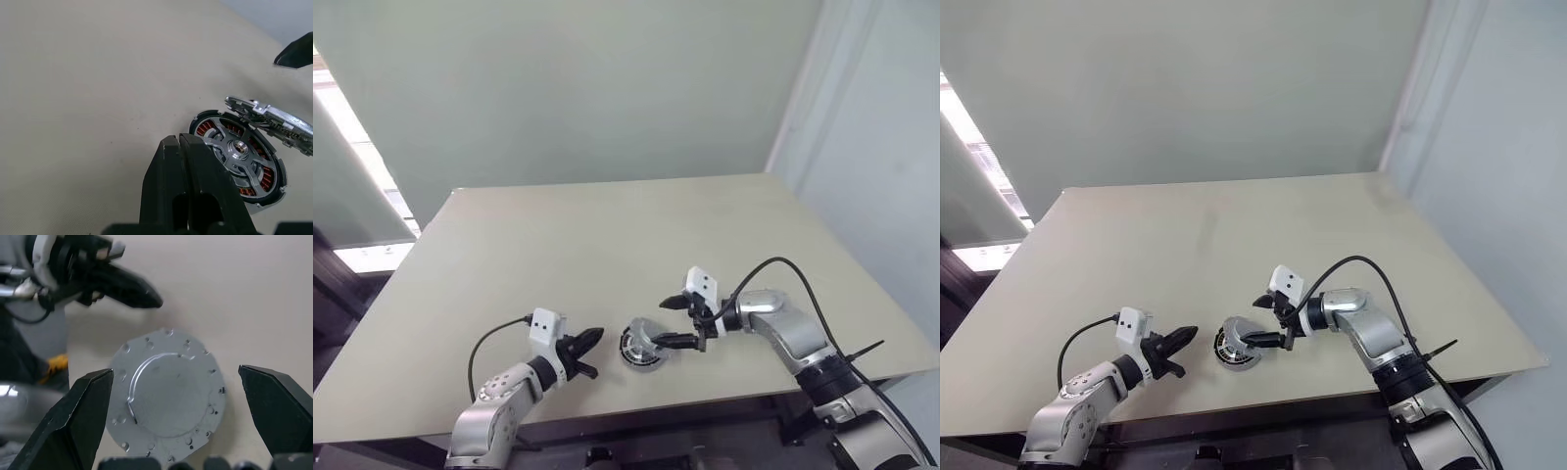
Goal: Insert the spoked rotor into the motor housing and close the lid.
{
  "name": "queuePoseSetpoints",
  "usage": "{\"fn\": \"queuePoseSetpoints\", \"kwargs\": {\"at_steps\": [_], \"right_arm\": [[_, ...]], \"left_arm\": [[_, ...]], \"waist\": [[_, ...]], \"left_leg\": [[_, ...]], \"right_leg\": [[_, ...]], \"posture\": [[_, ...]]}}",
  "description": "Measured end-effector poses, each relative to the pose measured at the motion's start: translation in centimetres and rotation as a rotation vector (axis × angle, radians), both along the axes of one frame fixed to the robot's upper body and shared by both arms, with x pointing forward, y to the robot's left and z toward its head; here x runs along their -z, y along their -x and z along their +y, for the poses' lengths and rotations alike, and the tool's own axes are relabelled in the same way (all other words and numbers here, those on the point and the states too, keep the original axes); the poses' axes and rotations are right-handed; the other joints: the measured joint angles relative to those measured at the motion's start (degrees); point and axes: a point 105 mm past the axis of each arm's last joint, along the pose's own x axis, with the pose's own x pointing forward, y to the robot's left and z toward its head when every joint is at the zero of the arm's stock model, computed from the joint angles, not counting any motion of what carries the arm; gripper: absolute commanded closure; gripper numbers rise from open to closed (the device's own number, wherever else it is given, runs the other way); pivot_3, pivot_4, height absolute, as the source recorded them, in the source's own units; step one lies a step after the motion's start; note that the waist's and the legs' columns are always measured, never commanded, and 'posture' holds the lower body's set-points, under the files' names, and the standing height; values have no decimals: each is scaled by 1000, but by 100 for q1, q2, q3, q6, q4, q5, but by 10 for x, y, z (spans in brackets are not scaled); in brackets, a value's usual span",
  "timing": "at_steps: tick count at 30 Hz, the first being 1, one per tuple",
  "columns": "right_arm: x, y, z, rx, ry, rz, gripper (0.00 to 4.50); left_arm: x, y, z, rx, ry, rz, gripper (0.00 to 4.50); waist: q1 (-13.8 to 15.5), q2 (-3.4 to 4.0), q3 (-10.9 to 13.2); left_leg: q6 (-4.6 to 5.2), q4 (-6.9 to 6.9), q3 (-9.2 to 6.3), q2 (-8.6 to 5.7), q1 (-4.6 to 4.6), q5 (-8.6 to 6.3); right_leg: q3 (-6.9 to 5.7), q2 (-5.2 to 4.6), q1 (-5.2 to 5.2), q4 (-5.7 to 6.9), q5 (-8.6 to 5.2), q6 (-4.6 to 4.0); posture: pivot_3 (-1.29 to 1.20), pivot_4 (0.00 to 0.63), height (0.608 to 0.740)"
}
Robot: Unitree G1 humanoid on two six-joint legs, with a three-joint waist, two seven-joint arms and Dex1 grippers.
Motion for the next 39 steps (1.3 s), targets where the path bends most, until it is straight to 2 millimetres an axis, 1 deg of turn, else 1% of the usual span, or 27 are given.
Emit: {"fn": "queuePoseSetpoints", "kwargs": {"at_steps": [4, 7, 17, 19, 28, 35, 39], "right_arm": [[8, -2, 0, -24, 22, 11, 20], [14, -4, 5, -23, 17, 29, 20], [19, -9, 9, -63, 41, 34, 20], [19, -8, 10, -84, 46, 32, 20], [31, -2, 7, -144, 92, 64, 20], [30, -5, 16, -160, 84, 69, 20], [31, -7, 17, -153, 78, 79, 20]], "left_arm": [[1, 2, 1, -1, -4, 5, 4500], [2, 3, 3, -1, -9, 9, 4500], [5, 10, 6, -6, -23, 20, 4500], [4, 10, 6, -6, -23, 18, 4500], [3, 11, 6, -9, -26, 17, 4500], [3, 11, 6, -11, -28, 17, 4500], [4, 12, 7, -14, -29, 21, 4500]], "waist": [[1, 0, 0], [-1, 0, 0], [-1, 2, 1], [0, 2, 1], [-3, 2, 1], [-7, 3, 1], [-5, 3, 1]], "left_leg": [[0, 0, -1, 0, 6, 0], [0, 0, -2, 0, 9, 0], [0, -1, -2, 0, 44, 0], [0, -2, -3, 0, 55, 0], [0, -4, -1, 0, 59, 0], [-1, -6, -1, 2, 62, 0], [-1, -6, 0, 0, 61, 0]], "right_leg": [[0, 0, 4, 0, 0, 0], [0, 1, 6, 2, 0, -1], [0, 0, 36, 2, -1, -2], [-1, 0, 47, 1, -2, -3], [1, 0, 47, 2, -1, -3], [1, 1, 48, 3, -1, -3], [2, -1, 48, 3, -1, -3]], "posture": [[0, 0, 740], [0, 0, 740], [0, 0, 740], [0, 0, 740], [0, 0, 740], [0, 0, 740], [0, 0, 740]]}}
